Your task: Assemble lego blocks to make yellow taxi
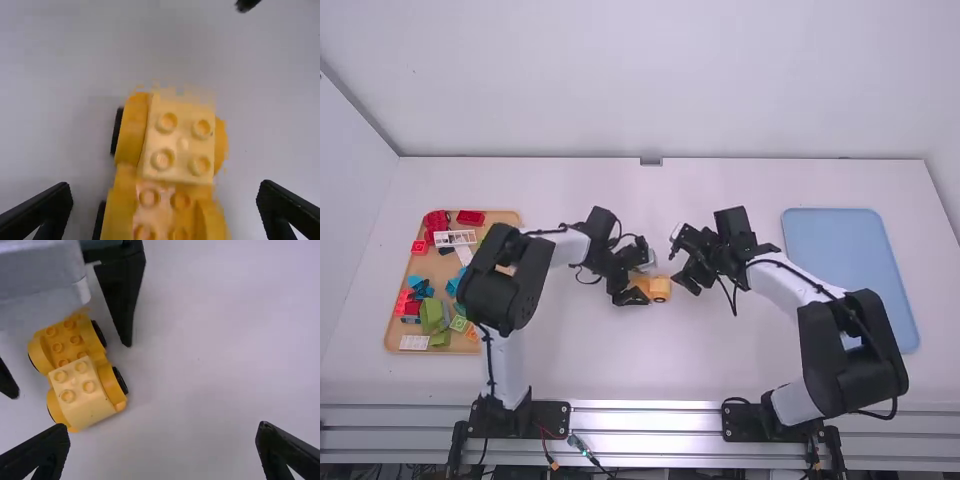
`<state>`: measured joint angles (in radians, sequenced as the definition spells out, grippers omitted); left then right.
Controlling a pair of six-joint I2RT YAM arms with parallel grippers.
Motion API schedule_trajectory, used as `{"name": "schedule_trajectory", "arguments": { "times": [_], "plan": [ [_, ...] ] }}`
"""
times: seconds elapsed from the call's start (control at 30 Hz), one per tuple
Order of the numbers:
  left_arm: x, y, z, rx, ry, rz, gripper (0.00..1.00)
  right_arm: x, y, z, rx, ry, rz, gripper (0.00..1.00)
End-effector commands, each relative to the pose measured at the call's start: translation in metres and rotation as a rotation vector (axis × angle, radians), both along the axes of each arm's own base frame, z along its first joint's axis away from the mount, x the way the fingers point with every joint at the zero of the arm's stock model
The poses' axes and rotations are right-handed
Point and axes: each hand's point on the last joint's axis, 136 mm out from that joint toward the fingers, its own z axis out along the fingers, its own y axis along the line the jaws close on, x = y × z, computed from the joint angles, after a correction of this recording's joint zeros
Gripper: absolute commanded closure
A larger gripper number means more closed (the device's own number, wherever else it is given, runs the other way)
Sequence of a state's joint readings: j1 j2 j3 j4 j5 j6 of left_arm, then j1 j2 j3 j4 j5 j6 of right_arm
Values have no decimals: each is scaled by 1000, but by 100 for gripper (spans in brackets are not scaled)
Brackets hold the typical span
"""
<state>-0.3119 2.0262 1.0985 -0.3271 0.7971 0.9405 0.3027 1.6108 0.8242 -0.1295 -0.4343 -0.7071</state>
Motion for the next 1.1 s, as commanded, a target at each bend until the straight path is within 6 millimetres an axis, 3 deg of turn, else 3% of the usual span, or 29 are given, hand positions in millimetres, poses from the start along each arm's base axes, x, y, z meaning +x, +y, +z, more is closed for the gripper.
{"name": "schedule_trajectory", "arguments": {
  "times": [0.0,0.1,0.17,0.23,0.37,0.43,0.5,0.57,0.6,0.67,0.7,0.83,1.07],
  "plan": [
    [25,13,25,66,-61,51,1,-1,-1,2,4,-3,-5,1],
    [34,22,48,90,-46,79,1,-1,-1,2,4,-3,-5,1],
    [48,34,70,108,15,183,1,0,-1,2,6,-5,-5,1],
    [58,43,78,127,65,273,1,1,0,3,7,-10,-7,1],
    [87,94,94,235,255,671,1,4,0,5,15,-22,-11,1],
    [96,140,97,305,374,951,1,5,1,6,17,-29,-11,1],
    [96,173,99,340,472,1150,1,7,1,7,20,-34,-13,1],
    [89,202,99,380,558,1310,1,7,2,7,22,-40,-12,1],
    [76,237,97,450,631,1468,1,8,2,8,23,-43,-12,1],
    [65,262,95,504,671,1580,1,9,3,8,24,-48,-11,1],
    [53,287,91,555,710,1698,1,10,3,9,27,-54,-13,1],
    [17,347,80,656,802,1986,1,13,3,11,31,-70,-13,1],
    [-14,388,55,626,916,2167,1,16,4,14,36,-85,-12,1]
  ]
}}
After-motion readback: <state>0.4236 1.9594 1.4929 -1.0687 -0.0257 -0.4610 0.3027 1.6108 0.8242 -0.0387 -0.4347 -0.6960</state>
